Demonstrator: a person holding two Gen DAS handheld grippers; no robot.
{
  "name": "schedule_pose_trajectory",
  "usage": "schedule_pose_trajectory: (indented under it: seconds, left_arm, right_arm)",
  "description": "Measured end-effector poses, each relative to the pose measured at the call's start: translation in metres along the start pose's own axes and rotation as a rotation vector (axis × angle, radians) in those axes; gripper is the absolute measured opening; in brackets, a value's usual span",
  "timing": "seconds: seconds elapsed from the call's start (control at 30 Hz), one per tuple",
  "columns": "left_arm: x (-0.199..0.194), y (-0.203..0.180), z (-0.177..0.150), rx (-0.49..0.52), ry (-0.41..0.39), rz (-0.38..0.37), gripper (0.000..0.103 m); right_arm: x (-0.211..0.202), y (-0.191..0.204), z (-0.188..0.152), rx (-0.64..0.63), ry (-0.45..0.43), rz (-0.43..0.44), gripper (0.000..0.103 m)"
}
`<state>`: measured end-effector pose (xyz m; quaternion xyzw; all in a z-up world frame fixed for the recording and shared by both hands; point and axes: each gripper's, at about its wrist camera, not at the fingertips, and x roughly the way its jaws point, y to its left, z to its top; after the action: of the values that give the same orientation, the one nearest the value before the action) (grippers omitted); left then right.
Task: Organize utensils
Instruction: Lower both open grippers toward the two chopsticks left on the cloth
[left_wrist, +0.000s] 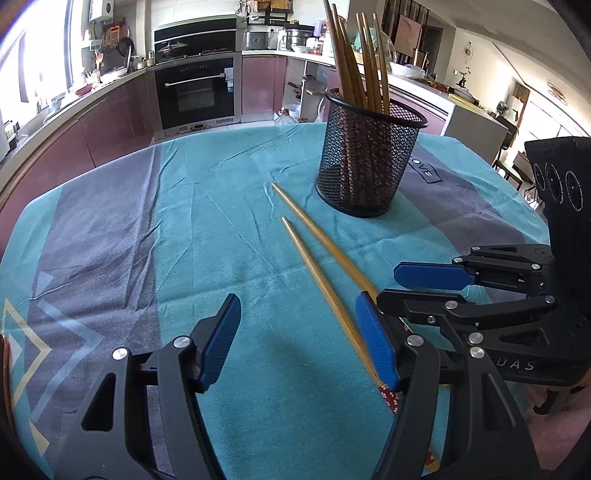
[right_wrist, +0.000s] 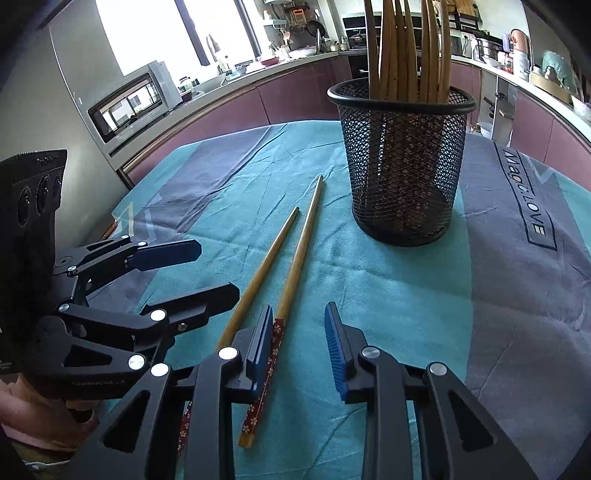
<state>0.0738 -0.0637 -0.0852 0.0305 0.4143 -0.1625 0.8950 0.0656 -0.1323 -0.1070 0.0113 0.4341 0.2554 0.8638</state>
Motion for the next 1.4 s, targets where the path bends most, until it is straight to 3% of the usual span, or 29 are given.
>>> schedule_pose_trajectory:
  seconds: [0.5, 0.7, 0.87, 1.1, 1.27, 1.4]
  left_arm:
    - [0.018, -0.005, -0.001, 0.017, 0.039, 0.025, 0.062]
    - [0.024, -0.002, 0.005, 0.013, 0.043, 0.054, 0.044]
    - [0.026, 0.005, 0.009, -0.017, 0.041, 0.053, 0.034]
    - [0.024, 0.009, 0.008, -0.039, 0.039, 0.045, 0.031]
    - [0.023, 0.011, 0.005, -0.049, 0.04, 0.034, 0.032]
    - [0.022, 0.012, 0.004, -0.049, 0.04, 0.033, 0.032]
  right_arm:
    - [-0.002, -0.004, 0.0, -0.004, 0.0, 0.004, 0.027]
    - [-0.002, -0.003, 0.0, -0.011, 0.001, 0.002, 0.025]
    - [0.0, 0.004, -0.003, -0.033, 0.012, -0.002, 0.013]
    - [-0.006, 0.002, -0.01, 0.014, 0.024, 0.024, 0.006]
    - [-0.01, 0.008, -0.017, 0.008, 0.058, 0.054, 0.009]
    - [-0.011, 0.011, -0.01, -0.013, 0.037, 0.047, 0.012]
